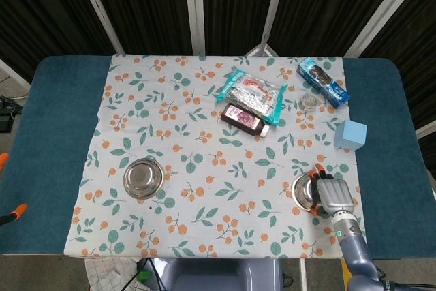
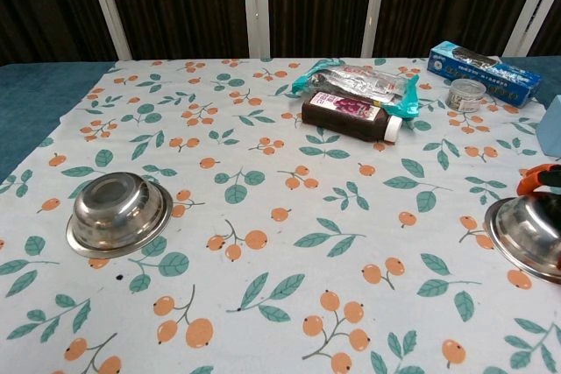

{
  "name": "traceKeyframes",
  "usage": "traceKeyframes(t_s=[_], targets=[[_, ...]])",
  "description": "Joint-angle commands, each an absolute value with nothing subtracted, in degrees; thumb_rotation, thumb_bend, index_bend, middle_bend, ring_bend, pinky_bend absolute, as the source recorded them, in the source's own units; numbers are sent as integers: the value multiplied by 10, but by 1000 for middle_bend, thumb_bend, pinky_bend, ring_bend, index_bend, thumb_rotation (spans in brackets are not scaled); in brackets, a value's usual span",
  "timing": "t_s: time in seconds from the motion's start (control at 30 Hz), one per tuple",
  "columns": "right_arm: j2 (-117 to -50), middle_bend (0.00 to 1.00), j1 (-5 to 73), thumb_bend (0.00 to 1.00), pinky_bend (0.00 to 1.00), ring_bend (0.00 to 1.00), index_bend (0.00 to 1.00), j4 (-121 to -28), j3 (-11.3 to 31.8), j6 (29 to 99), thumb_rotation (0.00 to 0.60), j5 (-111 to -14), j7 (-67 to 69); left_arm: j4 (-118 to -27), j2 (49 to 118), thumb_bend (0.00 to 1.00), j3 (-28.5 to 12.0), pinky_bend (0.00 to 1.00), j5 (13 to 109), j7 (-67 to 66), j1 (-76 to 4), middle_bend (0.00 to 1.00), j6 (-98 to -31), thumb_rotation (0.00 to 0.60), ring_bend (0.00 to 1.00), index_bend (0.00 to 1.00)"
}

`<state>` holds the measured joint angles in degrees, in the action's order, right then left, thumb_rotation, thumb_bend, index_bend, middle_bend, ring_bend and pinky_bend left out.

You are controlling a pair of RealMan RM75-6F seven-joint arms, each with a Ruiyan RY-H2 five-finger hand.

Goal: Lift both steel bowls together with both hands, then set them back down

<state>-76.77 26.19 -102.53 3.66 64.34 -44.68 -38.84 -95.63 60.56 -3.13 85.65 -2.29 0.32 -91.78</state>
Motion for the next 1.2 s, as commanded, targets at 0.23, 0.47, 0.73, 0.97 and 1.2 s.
traceKeyframes(t_s=[0.23,0.47,0.73,0.97,1.2], targets=[[-774,270,259,212,542,460,362,-1013,28,644,600,-475,-358,-955,609,105,-30,93,864,-30,1,0,-917,600,0,58],[-769,282,257,212,542,460,384,-1013,27,646,600,-502,-333,-951,614,105,-30,133,874,-31,0,0,-922,600,0,69],[-735,288,248,213,542,460,398,-1050,36,669,600,-528,-306,-955,634,105,-17,177,922,-61,-16,8,-915,600,0,102],[-715,288,243,212,542,460,398,-1068,36,675,600,-542,-295,-975,661,98,-16,246,931,-109,-47,36,-865,600,31,103],[-704,288,242,211,542,460,398,-1080,35,679,600,-550,-293,-1020,686,62,-38,246,887,-154,-107,38,-765,600,31,103]])
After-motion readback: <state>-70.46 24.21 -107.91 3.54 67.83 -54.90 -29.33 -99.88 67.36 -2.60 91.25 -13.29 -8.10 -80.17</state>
